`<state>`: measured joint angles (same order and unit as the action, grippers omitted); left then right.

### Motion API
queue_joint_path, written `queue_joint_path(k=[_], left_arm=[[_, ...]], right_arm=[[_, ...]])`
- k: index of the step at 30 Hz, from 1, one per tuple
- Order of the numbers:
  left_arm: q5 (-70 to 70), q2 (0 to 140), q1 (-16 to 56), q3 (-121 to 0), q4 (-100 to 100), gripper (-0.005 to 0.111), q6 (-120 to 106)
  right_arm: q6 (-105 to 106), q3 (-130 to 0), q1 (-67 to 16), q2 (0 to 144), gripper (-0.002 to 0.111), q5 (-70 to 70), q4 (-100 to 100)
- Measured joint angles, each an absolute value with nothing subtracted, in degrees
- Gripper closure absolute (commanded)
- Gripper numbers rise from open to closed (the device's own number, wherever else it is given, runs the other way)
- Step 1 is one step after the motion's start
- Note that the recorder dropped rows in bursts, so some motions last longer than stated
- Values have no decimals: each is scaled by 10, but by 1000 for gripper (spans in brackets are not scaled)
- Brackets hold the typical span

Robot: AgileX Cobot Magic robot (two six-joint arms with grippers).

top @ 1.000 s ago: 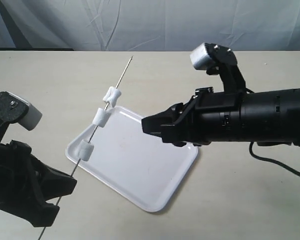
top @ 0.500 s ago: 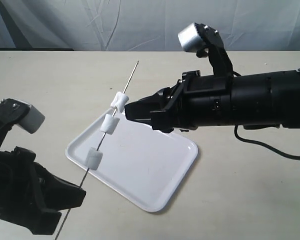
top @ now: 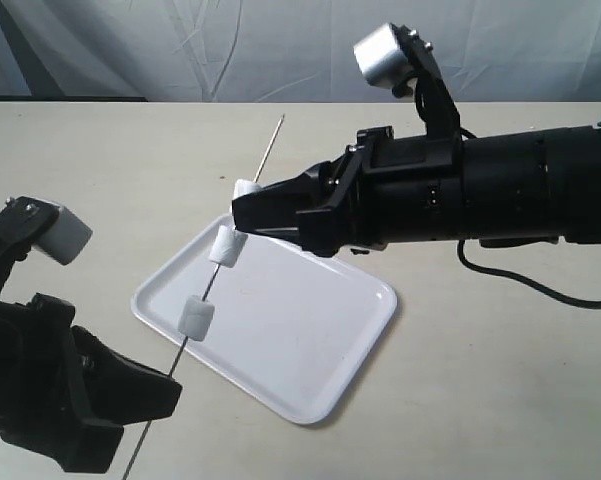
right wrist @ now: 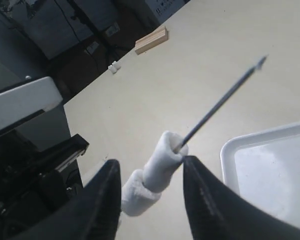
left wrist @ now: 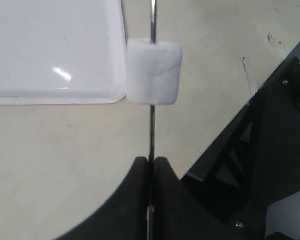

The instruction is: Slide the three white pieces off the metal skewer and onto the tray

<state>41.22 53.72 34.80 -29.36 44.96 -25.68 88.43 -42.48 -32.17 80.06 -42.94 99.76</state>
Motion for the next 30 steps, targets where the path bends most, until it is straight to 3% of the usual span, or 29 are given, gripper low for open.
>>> queue_joint_path(k=[13, 20, 30], left_arm=[[424, 536, 348, -294, 494, 107, -300], [424, 536, 348, -294, 494, 107, -302], [423, 536, 348, -294, 490, 107, -304]], right_arm=[[877, -434, -322, 801, 69, -430, 998], [874, -434, -322, 801, 94, -430, 998], [866, -434, -322, 801, 96, -432, 1005]])
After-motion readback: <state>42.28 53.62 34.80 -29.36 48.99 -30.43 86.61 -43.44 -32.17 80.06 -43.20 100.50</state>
